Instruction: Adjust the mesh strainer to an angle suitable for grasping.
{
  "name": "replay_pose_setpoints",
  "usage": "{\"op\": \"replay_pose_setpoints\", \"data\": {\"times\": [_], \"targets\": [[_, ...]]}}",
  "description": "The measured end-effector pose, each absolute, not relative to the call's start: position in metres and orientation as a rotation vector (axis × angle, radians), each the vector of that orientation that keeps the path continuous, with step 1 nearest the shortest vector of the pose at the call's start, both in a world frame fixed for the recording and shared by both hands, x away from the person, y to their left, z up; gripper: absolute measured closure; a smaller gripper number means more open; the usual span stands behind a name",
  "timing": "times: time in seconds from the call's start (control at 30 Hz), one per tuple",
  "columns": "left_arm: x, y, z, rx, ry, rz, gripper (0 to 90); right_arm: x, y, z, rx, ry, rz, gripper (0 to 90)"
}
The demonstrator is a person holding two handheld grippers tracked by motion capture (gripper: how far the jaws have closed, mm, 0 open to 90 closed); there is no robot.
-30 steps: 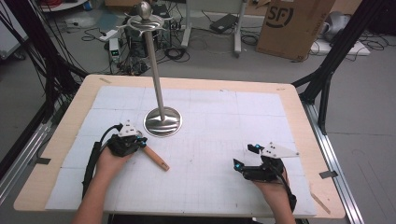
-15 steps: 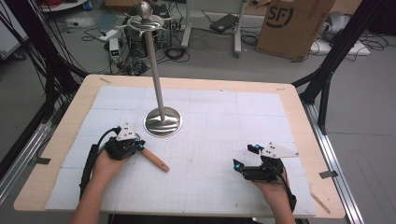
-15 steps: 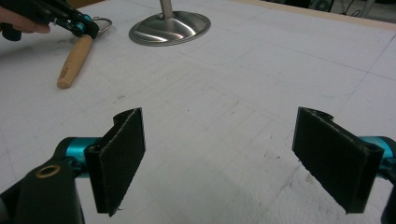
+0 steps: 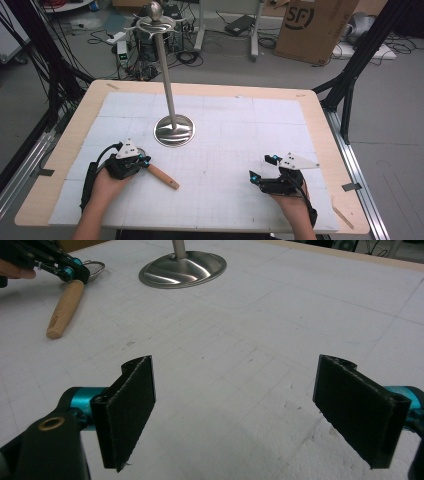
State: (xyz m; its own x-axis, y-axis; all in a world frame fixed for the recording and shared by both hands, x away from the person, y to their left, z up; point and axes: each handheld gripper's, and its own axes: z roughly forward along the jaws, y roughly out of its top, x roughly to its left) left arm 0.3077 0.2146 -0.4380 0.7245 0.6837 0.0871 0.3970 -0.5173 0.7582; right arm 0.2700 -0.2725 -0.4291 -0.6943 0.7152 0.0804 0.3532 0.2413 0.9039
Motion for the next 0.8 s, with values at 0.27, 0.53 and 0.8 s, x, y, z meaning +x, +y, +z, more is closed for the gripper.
{"op": "replay_pose_setpoints", "data": {"times": [0.27, 0.53, 0.8], "targets": [[0.293, 0.217, -0.439, 2.171, 0.798, 0.478, 89.7, 0.27, -0.273, -0.429, 0.985, 2.174, 1.439, 16.2], [0.288, 0.218, -0.436, 2.183, 0.789, 0.5, 88.9, 0.269, -0.272, -0.431, 0.991, 2.184, 1.436, 16.2], [0.273, 0.213, -0.424, 2.115, 0.595, 0.374, 87.3, 0.269, -0.272, -0.431, 0.985, 2.187, 1.434, 16.2]]}}
